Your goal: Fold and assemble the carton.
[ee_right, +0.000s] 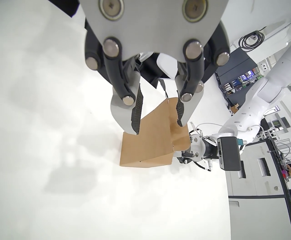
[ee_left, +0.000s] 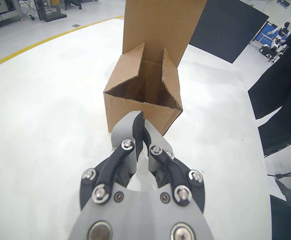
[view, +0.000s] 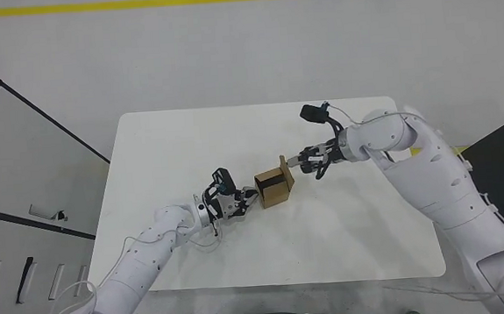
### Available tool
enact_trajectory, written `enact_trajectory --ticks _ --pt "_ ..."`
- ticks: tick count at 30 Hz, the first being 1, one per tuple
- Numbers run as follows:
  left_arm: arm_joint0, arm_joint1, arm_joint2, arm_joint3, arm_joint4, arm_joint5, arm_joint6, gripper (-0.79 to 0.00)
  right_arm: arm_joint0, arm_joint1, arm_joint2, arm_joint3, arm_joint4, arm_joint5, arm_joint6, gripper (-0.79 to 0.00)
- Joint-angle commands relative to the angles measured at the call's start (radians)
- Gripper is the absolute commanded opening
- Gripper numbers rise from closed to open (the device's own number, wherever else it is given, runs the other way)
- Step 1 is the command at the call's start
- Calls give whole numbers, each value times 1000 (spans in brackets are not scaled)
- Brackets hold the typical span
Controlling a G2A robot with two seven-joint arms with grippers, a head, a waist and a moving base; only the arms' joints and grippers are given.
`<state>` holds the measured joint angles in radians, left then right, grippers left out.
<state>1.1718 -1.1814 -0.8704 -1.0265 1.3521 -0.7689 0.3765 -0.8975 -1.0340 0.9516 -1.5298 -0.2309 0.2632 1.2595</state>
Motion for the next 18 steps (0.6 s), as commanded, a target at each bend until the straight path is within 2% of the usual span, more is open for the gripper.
enact_trajectory --ticks 1,6,18 --pt "0 0 0 0 0 0 0 -785 13 -4 -17 2 -9 -1 3 -440" --pt "0 0 0 0 0 0 0 -785 50 -15 -60 -1 -39 0 12 -483" --pt "0 0 0 0 0 0 0 -785 127 -38 -164 -32 -156 15 62 -499"
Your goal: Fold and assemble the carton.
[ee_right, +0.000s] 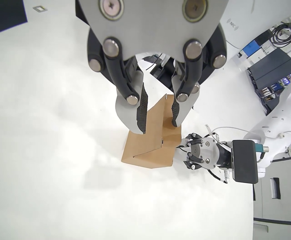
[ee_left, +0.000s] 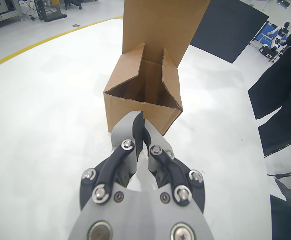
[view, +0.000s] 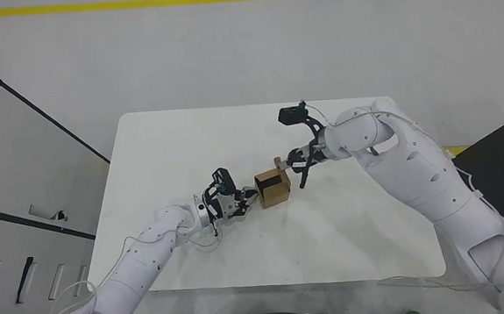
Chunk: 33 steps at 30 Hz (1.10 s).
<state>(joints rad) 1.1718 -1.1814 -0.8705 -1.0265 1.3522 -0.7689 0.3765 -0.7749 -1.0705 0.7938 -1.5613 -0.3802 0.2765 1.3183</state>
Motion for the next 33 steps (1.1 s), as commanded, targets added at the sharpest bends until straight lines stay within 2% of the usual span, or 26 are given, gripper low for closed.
enact_trajectory --ticks 1,9,19,25,33 --pt "0 0 0 0 0 0 0 -785 9 -4 -14 -2 -12 4 6 -499" --pt "0 0 0 0 0 0 0 -785 36 -21 -62 3 -40 11 18 -520" --pt "10 0 -4 -13 -8 19 -12 -785 61 -41 -111 1 -81 30 31 -600" --pt "30 9 -28 -37 -20 23 -26 -785 75 -52 -127 6 -93 40 35 -597" --pt "47 16 -44 -57 -19 22 -38 -785 85 -65 -139 25 -87 36 32 -665"
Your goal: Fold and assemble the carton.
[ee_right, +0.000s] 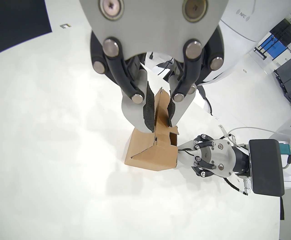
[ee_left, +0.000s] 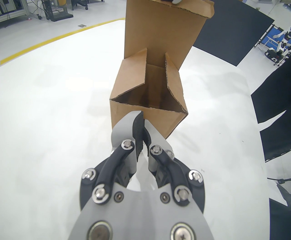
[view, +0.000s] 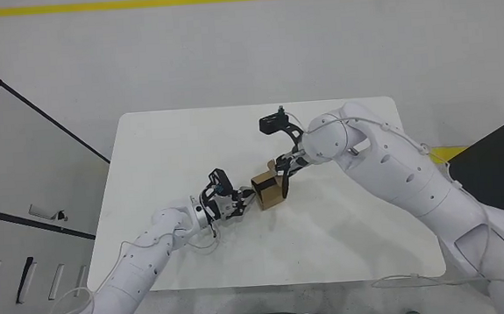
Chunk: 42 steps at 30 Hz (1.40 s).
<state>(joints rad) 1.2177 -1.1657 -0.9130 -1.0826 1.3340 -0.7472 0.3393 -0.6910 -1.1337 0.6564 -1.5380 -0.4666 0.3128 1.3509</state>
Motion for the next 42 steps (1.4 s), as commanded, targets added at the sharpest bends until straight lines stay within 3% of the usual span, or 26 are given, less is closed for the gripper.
enact_trajectory --ticks 1,24,37,42 --pt "3 1 -3 -3 -2 -1 -3 -785 2 -3 -3 3 0 1 -1 -662" --pt "45 30 -72 -30 28 4 11 -785 68 -59 -96 29 -76 6 35 -699" --pt "139 78 -192 -106 61 -9 3 -785 88 -84 -105 42 -86 4 45 -637" --pt "161 86 -212 -136 55 -8 -16 -785 81 -83 -88 41 -85 5 52 -570"
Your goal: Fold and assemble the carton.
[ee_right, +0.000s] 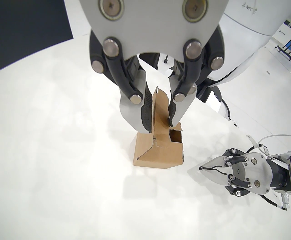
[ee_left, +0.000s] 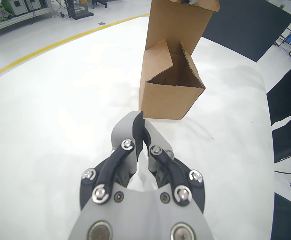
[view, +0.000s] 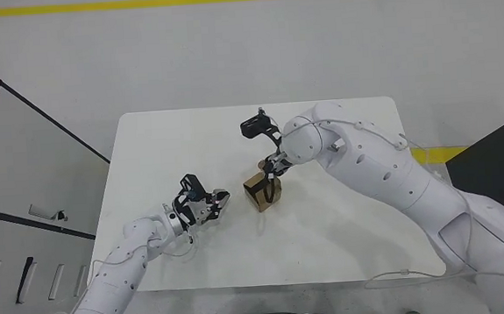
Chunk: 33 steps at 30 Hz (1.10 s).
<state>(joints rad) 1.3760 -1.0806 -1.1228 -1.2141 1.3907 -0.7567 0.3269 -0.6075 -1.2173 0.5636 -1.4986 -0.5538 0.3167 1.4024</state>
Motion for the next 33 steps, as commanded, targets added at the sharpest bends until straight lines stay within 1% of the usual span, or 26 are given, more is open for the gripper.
enact_trajectory --ticks 1,5,8,15,17,19,26,33 --pt "5 2 -5 -9 -3 2 -7 -785 -6 2 13 3 8 3 -1 -566" --pt "9 3 -6 -20 -13 5 -16 -785 -26 10 58 11 48 -7 -16 -585" --pt "9 2 -3 -23 -14 5 -22 -785 -42 19 88 12 56 -11 -19 -585" --pt "4 2 3 -22 -17 4 -27 -785 -93 42 160 10 81 -16 -25 -680" --pt "3 2 5 -21 -18 5 -29 -785 -105 45 172 6 96 -27 -25 -683" --pt "2 2 7 -20 -18 4 -30 -785 -113 47 177 1 102 -43 -27 -668" --pt "1 2 9 -18 -22 7 -35 -785 -103 39 147 -10 74 -44 -21 -665" --pt "2 3 10 -16 -25 11 -35 -785 -55 8 71 14 34 -20 -10 -665"
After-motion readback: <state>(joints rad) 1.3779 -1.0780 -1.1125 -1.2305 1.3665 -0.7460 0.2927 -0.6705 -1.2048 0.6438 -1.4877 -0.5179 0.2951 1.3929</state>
